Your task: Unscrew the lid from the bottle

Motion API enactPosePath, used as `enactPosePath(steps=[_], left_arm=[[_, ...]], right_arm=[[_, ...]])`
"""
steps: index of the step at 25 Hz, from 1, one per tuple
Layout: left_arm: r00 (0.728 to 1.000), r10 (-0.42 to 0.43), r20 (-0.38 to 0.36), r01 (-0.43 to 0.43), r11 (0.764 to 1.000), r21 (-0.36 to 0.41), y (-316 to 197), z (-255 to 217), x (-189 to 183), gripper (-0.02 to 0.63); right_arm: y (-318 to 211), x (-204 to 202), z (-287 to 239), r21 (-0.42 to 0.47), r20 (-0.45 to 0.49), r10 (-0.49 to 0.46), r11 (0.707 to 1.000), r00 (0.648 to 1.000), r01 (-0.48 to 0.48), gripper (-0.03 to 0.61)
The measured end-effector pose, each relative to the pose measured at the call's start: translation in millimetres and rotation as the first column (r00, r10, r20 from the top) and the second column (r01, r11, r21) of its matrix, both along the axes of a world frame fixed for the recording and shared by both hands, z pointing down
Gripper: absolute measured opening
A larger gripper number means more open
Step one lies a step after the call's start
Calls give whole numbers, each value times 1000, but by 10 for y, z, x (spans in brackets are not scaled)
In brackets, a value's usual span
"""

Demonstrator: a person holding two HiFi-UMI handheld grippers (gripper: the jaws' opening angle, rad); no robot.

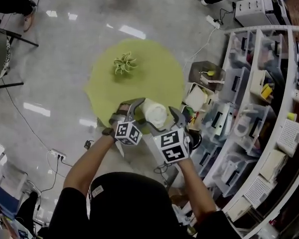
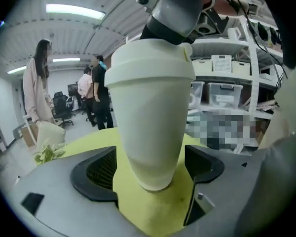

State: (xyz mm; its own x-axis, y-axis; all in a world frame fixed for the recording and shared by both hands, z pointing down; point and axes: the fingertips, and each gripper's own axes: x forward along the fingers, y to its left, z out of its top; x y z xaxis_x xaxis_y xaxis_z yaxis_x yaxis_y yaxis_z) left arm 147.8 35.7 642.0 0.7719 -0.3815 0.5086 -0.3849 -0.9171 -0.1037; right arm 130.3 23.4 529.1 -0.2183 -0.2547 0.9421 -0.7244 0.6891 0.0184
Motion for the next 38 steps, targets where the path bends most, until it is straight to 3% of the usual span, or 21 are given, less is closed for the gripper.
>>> enactPosePath(steps=[6,18,21,24,27,29,31,35,37,38], left_arm=[[1000,-5,-17,5,999,39,-58,39,201,431],[998,32,-56,-31,999,9,-20,58,230,400],[997,43,-59,-42,999,13,-35,41,228,400],[997,49,-59,-48,999,12,-36,36,229,400],[997,49,-57,-49,999,10,-32,46,227,399],[997,51,-57,-51,999,7,-31,47,230,399],[997,53,-58,-52,999,5,-30,50,229,400],[997,51,-56,-51,999,0,-22,46,229,399],[997,51,-58,-51,999,-2,-18,43,233,399],[997,51,-59,-52,999,-4,-17,45,234,399]], right_arm=[[55,-10,159,-30,-65,-44,999,997,42,403],[78,-55,205,-88,-87,-117,990,989,110,377],[84,-59,219,-94,-91,-185,980,979,177,376],[115,-71,229,-97,-101,-315,947,944,306,374],[155,-84,240,-105,-120,-464,885,878,453,374],[185,-88,243,-112,-134,-570,821,811,559,374],[225,-90,250,-119,-147,-681,733,718,670,374],[293,-76,249,-134,-169,-848,524,502,841,374],[312,-69,255,-151,-182,-884,458,431,876,374],[316,-67,266,-160,-190,-889,446,416,880,376]])
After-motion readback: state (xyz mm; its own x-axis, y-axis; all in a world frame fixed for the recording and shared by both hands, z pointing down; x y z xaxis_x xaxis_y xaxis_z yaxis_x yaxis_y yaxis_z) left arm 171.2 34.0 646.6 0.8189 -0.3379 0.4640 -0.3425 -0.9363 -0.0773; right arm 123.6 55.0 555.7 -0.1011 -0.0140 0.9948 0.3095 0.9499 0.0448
